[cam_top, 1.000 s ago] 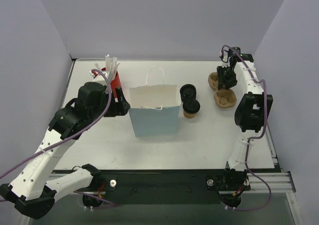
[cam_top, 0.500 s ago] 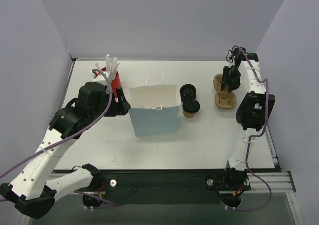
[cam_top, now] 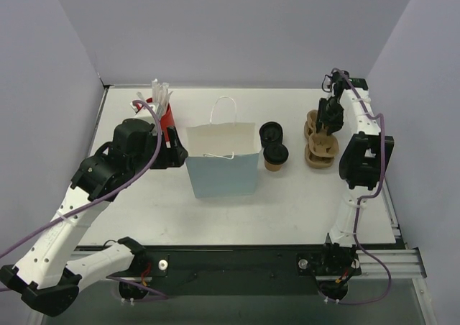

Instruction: Pack the takeout coffee

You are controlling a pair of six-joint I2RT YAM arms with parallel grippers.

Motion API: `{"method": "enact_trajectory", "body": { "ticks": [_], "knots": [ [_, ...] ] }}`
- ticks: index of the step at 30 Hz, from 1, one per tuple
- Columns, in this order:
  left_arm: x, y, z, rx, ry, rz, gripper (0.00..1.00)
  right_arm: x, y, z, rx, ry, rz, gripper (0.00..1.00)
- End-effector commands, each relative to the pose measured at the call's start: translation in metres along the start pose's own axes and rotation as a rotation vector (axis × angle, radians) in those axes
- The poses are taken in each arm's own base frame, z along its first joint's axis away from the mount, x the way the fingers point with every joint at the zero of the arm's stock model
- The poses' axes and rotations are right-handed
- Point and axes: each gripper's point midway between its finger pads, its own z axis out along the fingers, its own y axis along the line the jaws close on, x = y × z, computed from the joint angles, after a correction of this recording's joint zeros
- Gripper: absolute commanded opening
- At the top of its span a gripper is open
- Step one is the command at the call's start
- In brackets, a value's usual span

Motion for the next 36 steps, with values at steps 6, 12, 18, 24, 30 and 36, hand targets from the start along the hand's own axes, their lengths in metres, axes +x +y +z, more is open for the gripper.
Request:
{"method": "enact_trajectory", "body": {
  "ticks": [6,12,18,24,30,36],
  "knots": [
    [-0.011,-0.005,-0.002,0.025,-0.047,0.015,0.75,0.01,-0.002,-0.022,0.004,0.005,0.006,0.32],
    [-0.018,-0.004,-0.003,0.008,-0.063,0.033,0.75,-0.015,0.0,-0.075,0.007,-0.141,0.001,0.31],
    [-0.022,-0.005,-0.001,0.003,-0.074,0.018,0.75,-0.03,0.027,-0.156,-0.081,-0.328,-0.035,0.31],
    [-0.025,-0.003,0.008,-0.025,-0.078,-0.002,0.73,-0.031,0.13,-0.265,-0.392,-0.607,-0.235,0.3],
    [-0.034,0.01,0.017,-0.133,-0.075,-0.037,0.69,0.02,0.24,-0.369,-0.672,-0.867,-0.556,0.32],
    [-0.034,0.003,0.02,-0.083,-0.067,-0.126,0.63,0.074,0.294,-0.388,-0.88,-0.872,-0.8,0.32]
  ]
}}
